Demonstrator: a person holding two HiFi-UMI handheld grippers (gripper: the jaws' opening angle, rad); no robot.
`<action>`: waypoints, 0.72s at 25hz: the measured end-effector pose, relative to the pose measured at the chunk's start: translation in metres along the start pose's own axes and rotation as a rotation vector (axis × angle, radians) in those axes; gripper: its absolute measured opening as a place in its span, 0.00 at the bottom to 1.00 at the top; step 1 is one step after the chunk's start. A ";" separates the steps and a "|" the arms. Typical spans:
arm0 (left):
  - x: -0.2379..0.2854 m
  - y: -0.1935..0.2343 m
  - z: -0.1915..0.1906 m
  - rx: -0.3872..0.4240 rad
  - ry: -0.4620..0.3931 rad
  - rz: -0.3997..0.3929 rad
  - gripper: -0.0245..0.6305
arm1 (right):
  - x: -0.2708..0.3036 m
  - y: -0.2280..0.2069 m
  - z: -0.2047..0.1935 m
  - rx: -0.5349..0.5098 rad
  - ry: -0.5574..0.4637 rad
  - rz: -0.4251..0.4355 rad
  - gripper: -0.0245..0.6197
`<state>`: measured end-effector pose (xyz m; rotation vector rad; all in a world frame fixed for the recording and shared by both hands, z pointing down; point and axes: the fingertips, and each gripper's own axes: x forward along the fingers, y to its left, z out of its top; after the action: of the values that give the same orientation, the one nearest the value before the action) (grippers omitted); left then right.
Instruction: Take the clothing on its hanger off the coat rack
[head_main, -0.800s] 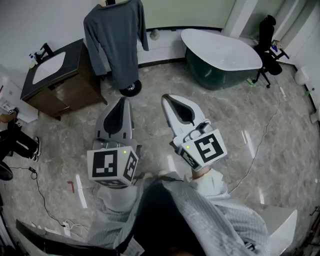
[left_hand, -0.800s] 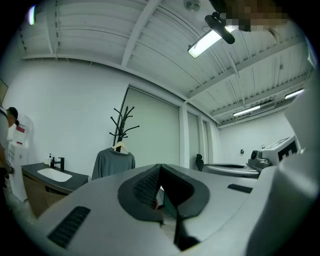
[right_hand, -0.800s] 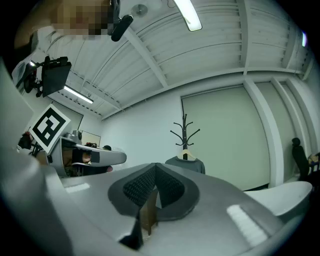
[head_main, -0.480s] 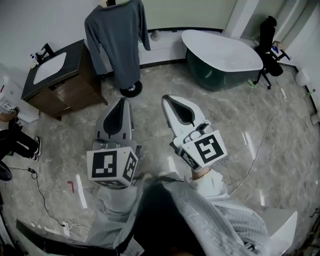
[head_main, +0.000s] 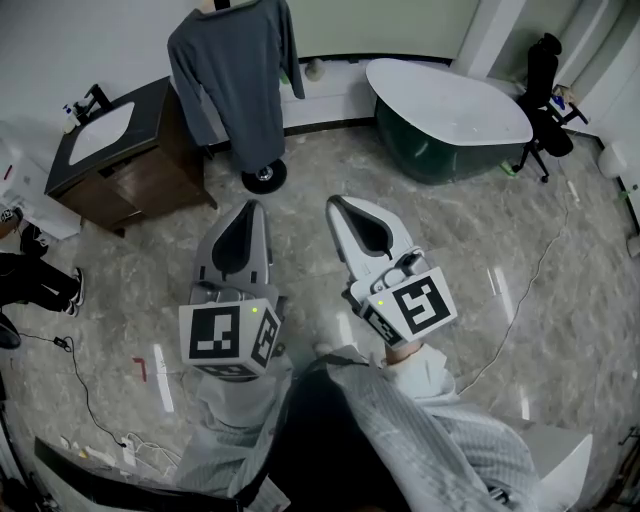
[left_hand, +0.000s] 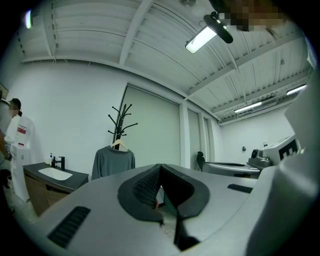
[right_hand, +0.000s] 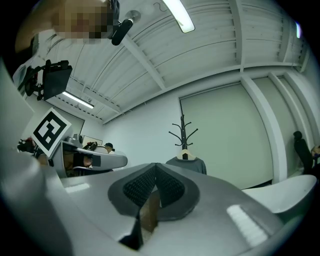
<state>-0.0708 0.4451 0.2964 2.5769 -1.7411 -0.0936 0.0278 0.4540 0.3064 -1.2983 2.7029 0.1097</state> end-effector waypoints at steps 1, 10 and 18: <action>0.004 0.000 -0.002 0.002 0.007 0.001 0.04 | 0.002 -0.004 -0.001 0.009 -0.002 -0.002 0.04; 0.089 0.030 -0.017 0.009 0.050 -0.003 0.04 | 0.066 -0.065 -0.031 0.053 0.035 -0.011 0.04; 0.228 0.095 -0.007 0.000 0.018 -0.039 0.04 | 0.193 -0.143 -0.039 0.003 0.025 -0.010 0.04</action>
<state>-0.0740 0.1981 0.3011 2.6037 -1.6858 -0.0704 0.0161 0.2112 0.3132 -1.3214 2.7159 0.0888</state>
